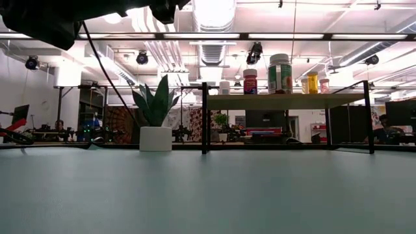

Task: Pick and place medicine bottles onto shelf by color
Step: Put the light yellow pill bottle on the shelf

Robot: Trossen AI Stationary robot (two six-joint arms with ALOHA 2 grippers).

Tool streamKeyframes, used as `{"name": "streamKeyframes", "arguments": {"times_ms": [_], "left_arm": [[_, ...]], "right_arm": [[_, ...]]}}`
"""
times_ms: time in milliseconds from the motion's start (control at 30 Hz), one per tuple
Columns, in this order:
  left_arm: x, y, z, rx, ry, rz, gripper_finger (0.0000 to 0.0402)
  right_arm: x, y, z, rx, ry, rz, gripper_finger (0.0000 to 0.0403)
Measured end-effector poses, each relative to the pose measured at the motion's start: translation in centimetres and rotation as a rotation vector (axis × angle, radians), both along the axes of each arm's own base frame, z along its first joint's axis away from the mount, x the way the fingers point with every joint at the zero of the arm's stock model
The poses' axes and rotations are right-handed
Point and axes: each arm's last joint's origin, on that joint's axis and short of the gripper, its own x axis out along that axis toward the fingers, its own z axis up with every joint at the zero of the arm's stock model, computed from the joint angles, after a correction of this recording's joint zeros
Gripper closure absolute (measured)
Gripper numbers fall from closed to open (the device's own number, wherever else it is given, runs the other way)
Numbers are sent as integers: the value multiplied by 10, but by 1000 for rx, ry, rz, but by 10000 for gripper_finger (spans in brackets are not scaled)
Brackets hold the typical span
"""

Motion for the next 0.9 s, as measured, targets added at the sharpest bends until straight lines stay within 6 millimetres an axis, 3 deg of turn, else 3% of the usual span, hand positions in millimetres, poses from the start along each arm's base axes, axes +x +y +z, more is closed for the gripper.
{"name": "streamKeyframes", "arguments": {"times_ms": [133, 300, 900], "left_arm": [[3, 3, 2, 0, -4, 16, 316], [5, 7, 4, -1, -9, 31, 316], [5, 7, 4, 6, -10, 35, 310]], "right_arm": [[7, 1, -2, 5, 5, -6, 154], [18, -1, -6, 21, -8, -31, 153], [22, -6, -6, 50, -8, -56, 304]]}}
